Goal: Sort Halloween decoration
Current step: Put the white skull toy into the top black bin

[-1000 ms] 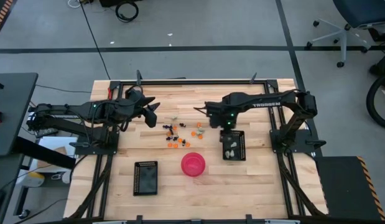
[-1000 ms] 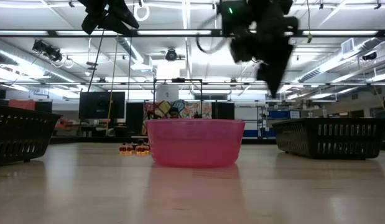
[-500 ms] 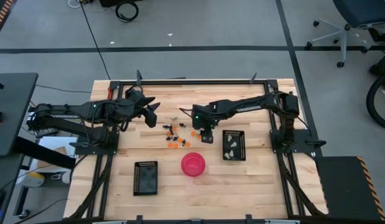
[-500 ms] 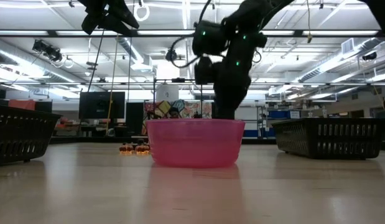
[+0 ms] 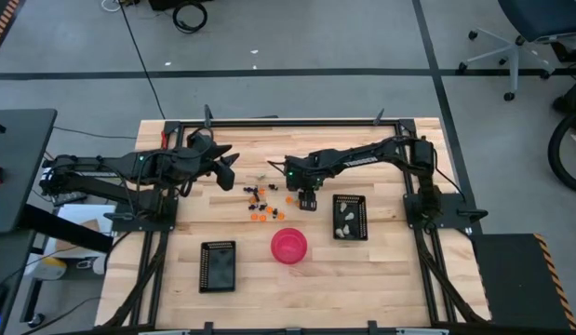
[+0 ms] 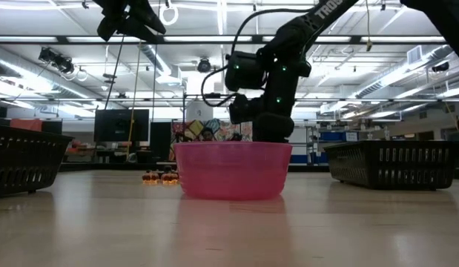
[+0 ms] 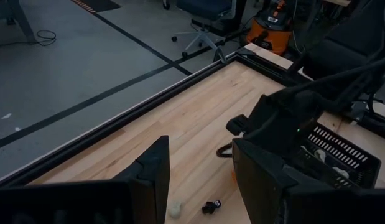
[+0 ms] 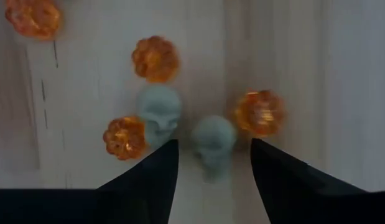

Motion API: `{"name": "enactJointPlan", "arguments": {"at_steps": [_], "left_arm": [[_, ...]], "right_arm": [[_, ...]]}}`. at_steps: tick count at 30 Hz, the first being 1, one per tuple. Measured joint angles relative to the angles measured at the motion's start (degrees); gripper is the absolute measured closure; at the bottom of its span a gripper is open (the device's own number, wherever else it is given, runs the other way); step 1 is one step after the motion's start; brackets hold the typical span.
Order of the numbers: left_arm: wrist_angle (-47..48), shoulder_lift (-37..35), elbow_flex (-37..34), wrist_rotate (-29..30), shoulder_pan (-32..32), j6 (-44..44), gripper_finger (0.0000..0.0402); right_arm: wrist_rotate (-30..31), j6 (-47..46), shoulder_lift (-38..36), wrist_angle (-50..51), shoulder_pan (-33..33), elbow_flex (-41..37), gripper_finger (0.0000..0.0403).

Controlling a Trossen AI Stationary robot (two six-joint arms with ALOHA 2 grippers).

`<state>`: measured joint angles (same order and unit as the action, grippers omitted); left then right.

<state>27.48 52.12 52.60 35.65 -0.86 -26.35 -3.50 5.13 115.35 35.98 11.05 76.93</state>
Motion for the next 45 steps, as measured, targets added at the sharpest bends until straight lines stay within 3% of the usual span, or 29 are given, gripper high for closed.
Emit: {"name": "enactJointPlan", "arguments": {"at_steps": [7, 19, 28, 37, 45], "left_arm": [[0.17, 0.0, 0.0, -0.01, 0.0, -0.03, 0.0253], [0.2, 0.02, 0.0, -0.01, 0.0, -0.04, 0.0253], [0.22, 0.0, 0.0, -0.01, 0.0, -0.04, 0.0253], [0.24, 0.02, 0.0, -0.01, 0.0, -0.04, 0.0253], [0.25, 0.0, 0.0, -0.01, 0.0, -0.01, 0.0253]], "right_arm": [[0.75, 0.05, 0.48, -0.83, -0.68, 0.11, 0.0233], [0.71, 1.08, 0.47, 0.24, -0.68, 0.17, 0.0331], [0.04, 1.35, -4.76, 7.08, -0.72, -0.09, 0.0334], [-10.21, -1.08, -15.05, 24.56, -0.95, -0.04, 0.033], [-11.29, -1.75, -18.06, 34.36, -1.34, -0.25, 0.0309]]}}
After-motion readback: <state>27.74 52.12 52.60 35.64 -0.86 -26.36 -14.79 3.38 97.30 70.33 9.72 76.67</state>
